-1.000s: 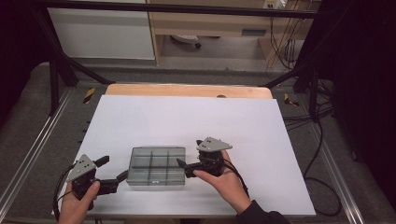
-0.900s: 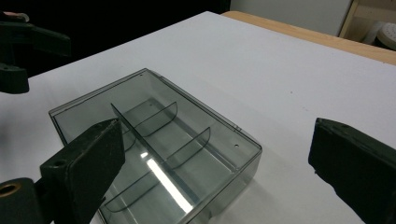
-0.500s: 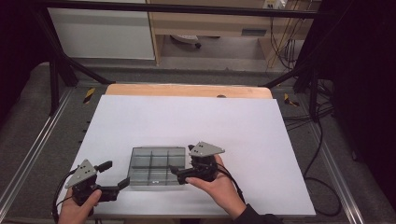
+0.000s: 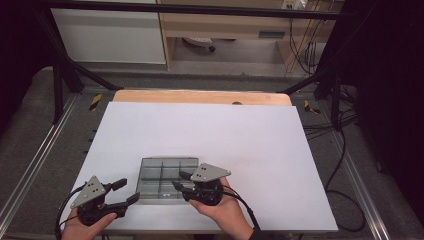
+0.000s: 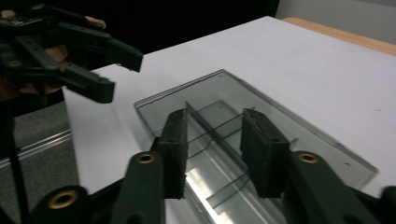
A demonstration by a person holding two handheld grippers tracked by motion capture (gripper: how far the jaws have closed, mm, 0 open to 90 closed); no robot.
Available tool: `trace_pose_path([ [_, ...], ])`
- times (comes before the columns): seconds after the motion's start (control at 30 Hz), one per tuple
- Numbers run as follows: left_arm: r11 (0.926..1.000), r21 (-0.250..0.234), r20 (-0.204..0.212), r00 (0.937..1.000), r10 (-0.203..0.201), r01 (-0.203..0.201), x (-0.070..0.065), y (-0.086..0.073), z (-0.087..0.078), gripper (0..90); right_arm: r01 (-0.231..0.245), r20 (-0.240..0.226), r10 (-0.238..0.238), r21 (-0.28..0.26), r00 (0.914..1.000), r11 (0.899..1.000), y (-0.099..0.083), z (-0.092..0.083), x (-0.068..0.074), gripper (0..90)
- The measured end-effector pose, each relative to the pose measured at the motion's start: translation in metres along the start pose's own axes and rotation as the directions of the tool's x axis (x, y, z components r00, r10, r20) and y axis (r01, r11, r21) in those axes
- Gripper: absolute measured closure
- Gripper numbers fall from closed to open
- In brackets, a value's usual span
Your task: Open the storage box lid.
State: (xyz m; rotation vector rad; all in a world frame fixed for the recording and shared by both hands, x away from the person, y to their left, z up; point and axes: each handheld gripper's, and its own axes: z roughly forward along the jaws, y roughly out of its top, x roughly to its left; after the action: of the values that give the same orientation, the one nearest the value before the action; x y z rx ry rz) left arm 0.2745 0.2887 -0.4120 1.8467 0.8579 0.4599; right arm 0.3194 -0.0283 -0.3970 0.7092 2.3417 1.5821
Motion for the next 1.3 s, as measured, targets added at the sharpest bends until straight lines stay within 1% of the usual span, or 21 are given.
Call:
trace_pose_path([
  [0.1,1.0,-0.002,0.008,1.0,0.0,0.0,0.0,-0.001,-0.003,52.8,0.008,-0.028,-0.008,0.002,0.9996,1.0,-0.004,0.003,0.005,75.6],
  [0.23,0.9998,0.022,0.014,0.9999,0.005,-0.005,-0.001,-0.004,-0.005,71.8,0.014,-0.068,-0.012,0.02,0.9976,1.0,-0.011,0.009,0.013,84.2],
  [0.37,0.9987,0.051,0.013,0.9999,0.008,-0.009,-0.002,-0.006,-0.006,84.0,0.019,-0.103,-0.015,0.038,0.9946,0.999,-0.018,0.016,0.02,89.1],
  [0.43,0.9965,0.084,0.005,1.0,0.0,-0.001,-0.002,-0.008,-0.006,87.2,0.017,-0.118,-0.012,0.046,0.9929,0.999,-0.021,0.02,0.023,90.0],
  [0.5,0.9928,0.118,-0.003,0.9998,-0.018,0.018,-0.001,-0.01,-0.004,89.1,0.016,-0.131,-0.009,0.057,0.9913,0.998,-0.025,0.023,0.026,90.0],
  [0.6,0.988,0.15,-0.008,0.9993,-0.036,0.037,0.001,-0.013,-0.003,90.0,0.018,-0.143,-0.008,0.068,0.9897,0.998,-0.029,0.026,0.029,90.0],
  [0.73,0.9819,0.185,-0.004,0.9992,-0.04,0.04,0.003,-0.016,0.001,90.0,0.012,-0.154,0.0,0.081,0.9881,0.997,-0.033,0.03,0.031,90.0],
  [0.93,0.9759,0.214,0.01,0.9989,-0.046,0.042,0.003,-0.018,0.005,90.0,-0.002,-0.159,0.019,0.105,0.9871,0.994,-0.039,0.034,0.03,90.0],
  [1.0,0.9744,0.22,0.008,0.9988,-0.048,0.045,0.003,-0.019,0.006,90.0,-0.004,-0.157,0.021,0.109,0.9873,0.994,-0.041,0.035,0.029,90.0],
  [1.3,0.9731,0.227,0.019,0.9989,-0.044,0.038,0.004,-0.02,0.01,90.0,-0.006,-0.151,0.027,0.138,0.9881,0.99,-0.047,0.039,0.027,90.0],
])
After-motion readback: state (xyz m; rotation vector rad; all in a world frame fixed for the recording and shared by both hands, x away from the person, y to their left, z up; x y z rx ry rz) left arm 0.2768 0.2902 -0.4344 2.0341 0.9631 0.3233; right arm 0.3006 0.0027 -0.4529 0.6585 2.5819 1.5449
